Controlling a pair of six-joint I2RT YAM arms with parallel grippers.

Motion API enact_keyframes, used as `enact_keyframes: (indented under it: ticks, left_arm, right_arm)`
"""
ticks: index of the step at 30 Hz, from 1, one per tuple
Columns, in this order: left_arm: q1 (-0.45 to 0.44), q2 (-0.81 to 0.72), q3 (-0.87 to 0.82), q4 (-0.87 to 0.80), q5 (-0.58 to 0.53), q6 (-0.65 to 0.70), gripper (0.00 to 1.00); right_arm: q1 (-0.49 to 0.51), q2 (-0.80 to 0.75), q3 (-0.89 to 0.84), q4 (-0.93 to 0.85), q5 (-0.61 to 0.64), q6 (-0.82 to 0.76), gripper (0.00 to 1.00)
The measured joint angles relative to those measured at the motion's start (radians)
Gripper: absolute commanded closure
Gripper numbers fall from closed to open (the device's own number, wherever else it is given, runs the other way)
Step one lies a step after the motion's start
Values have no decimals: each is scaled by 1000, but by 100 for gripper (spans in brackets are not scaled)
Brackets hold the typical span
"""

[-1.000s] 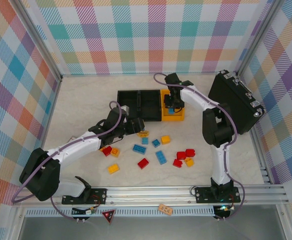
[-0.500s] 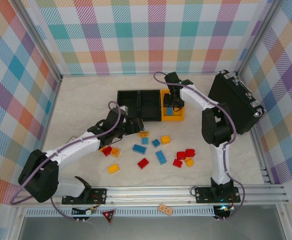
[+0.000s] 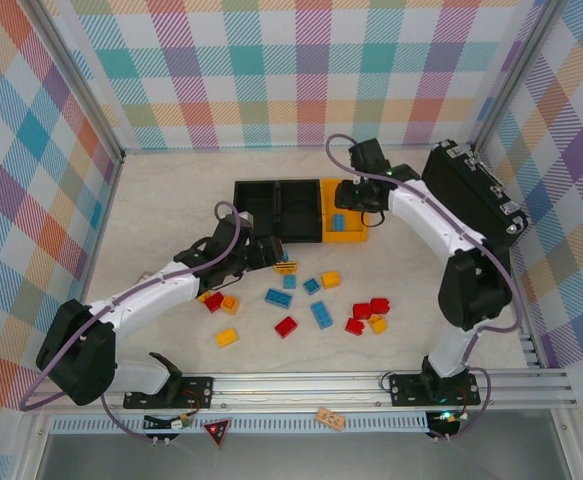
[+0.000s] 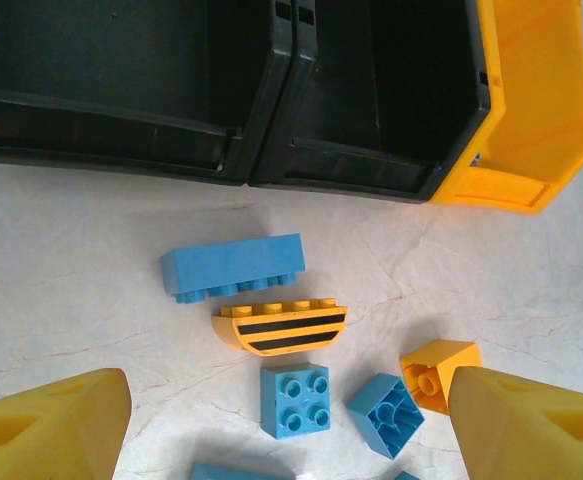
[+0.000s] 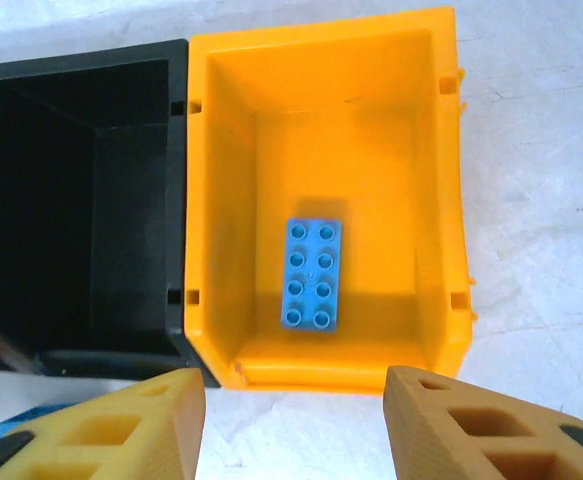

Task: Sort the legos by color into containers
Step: Place the lego in the container, then pick up the lego from the center of the table.

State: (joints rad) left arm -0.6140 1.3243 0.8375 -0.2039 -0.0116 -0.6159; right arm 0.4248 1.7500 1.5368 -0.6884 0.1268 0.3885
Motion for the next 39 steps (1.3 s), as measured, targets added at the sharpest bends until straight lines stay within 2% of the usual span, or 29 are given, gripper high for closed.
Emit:
enact_keyframes:
  ticks: [12, 19, 22, 27, 32, 39]
  left_arm:
    - [0, 0, 44, -135, -16, 27, 22]
    - [0, -1, 50, -198, -12, 37, 22]
    - [0, -10, 47, -213, -5, 37, 22]
    - [-1, -40, 17, -211, 22, 37, 22]
    - [-1, -52, -26, -209, 48, 35, 22]
    - [-6, -52, -53, -199, 55, 25, 21]
  right_arm:
    - [0, -201, -304, 72, -108, -1, 49]
    - [20, -299, -415, 98, -148, -8, 43]
    - [62, -301, -448, 100, -144, -8, 39]
    - [140, -286, -504, 109, -132, -3, 38]
    - [204, -203, -509, 139, -109, 8, 37]
    - [232, -81, -508, 171, -85, 23, 38]
